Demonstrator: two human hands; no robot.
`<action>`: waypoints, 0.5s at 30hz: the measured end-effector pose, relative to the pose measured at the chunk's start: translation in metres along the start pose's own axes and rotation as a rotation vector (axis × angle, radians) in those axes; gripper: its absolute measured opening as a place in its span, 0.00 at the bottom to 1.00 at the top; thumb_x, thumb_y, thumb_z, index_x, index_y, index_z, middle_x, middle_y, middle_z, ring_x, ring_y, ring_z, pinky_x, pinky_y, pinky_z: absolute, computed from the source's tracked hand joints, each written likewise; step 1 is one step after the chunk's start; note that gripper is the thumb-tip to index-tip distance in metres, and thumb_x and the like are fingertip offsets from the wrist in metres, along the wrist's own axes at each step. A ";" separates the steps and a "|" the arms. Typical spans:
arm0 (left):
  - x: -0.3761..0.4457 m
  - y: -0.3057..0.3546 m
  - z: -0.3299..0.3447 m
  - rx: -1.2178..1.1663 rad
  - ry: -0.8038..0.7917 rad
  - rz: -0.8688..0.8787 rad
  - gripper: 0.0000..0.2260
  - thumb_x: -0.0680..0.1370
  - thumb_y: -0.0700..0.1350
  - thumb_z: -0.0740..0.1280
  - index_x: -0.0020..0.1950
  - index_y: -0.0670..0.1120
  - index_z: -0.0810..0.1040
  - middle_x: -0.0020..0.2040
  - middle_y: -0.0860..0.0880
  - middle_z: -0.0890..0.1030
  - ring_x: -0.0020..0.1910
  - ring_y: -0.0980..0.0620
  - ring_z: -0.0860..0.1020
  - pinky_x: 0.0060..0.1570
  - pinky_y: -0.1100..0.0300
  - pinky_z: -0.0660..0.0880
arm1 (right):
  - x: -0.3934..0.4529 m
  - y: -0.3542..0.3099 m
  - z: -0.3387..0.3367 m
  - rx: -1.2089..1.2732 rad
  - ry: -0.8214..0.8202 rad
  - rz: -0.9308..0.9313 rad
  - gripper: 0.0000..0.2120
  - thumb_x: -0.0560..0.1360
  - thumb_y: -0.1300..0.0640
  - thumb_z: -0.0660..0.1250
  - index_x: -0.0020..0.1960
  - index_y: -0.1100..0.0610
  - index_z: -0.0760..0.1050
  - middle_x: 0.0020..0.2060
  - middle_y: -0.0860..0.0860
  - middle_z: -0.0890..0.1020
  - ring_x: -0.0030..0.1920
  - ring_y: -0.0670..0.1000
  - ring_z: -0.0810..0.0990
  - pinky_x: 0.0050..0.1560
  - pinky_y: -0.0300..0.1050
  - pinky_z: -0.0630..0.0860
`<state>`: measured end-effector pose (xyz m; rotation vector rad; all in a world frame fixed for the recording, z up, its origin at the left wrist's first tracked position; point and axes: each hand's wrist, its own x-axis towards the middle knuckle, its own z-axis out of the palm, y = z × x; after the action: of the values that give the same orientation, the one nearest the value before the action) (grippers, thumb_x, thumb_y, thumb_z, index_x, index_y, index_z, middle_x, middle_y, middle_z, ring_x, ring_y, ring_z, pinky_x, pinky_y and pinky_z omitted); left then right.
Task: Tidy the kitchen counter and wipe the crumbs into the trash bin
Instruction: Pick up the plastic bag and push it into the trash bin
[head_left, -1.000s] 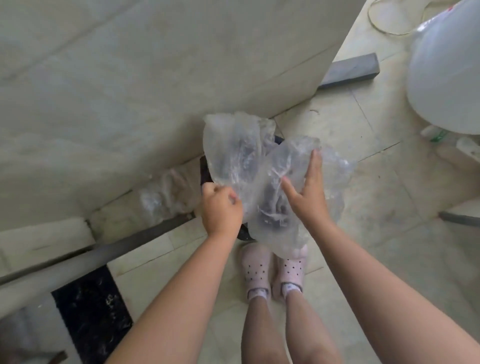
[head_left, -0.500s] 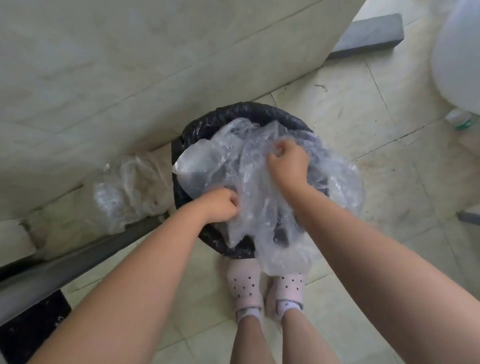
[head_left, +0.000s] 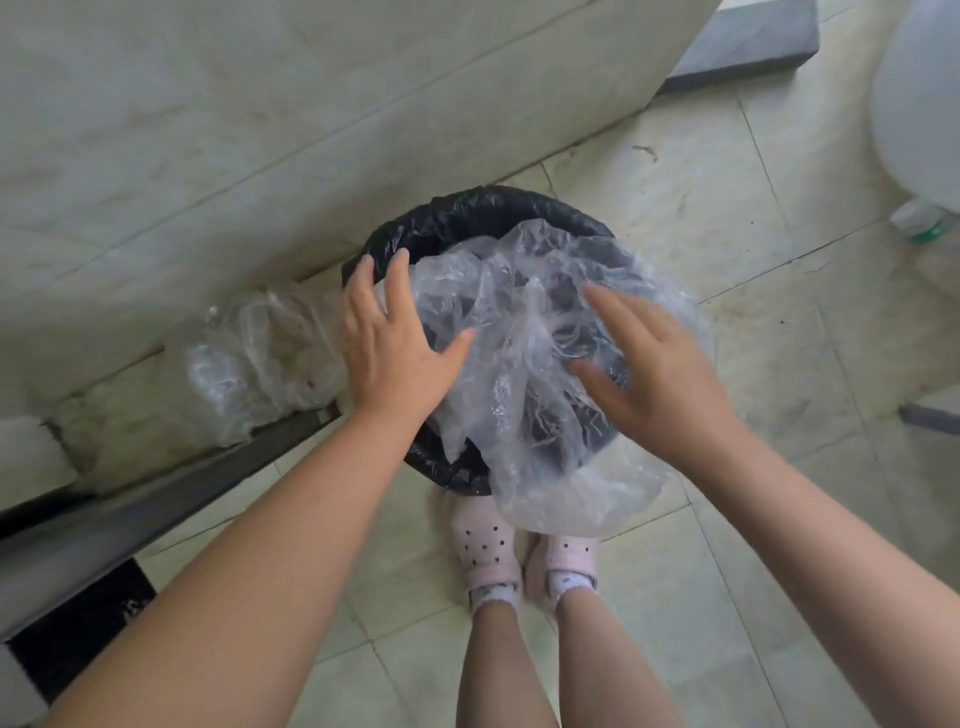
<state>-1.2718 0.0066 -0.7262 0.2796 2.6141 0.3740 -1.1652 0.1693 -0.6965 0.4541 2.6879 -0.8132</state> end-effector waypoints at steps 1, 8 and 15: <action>0.000 0.002 0.000 0.004 -0.042 0.014 0.39 0.73 0.56 0.69 0.77 0.47 0.53 0.75 0.41 0.55 0.75 0.43 0.56 0.72 0.51 0.56 | -0.016 0.009 0.001 -0.045 0.078 0.062 0.36 0.70 0.47 0.66 0.73 0.56 0.58 0.69 0.62 0.67 0.68 0.64 0.68 0.65 0.61 0.68; -0.010 0.010 0.021 0.191 -0.341 0.012 0.38 0.73 0.56 0.68 0.76 0.51 0.50 0.72 0.42 0.64 0.69 0.42 0.66 0.63 0.48 0.68 | -0.049 0.027 0.042 0.368 -0.157 0.706 0.42 0.69 0.61 0.72 0.75 0.54 0.52 0.69 0.58 0.67 0.66 0.59 0.69 0.56 0.43 0.68; -0.003 0.007 0.028 -0.137 -0.268 -0.058 0.16 0.79 0.41 0.62 0.67 0.42 0.73 0.60 0.43 0.77 0.59 0.45 0.75 0.56 0.59 0.71 | -0.006 -0.002 0.043 0.782 0.088 0.692 0.08 0.73 0.64 0.63 0.51 0.56 0.76 0.40 0.52 0.78 0.43 0.50 0.75 0.41 0.34 0.71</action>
<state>-1.2545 0.0187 -0.7468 0.1920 2.3167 0.4601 -1.1526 0.1423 -0.7274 1.4951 1.9183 -1.5695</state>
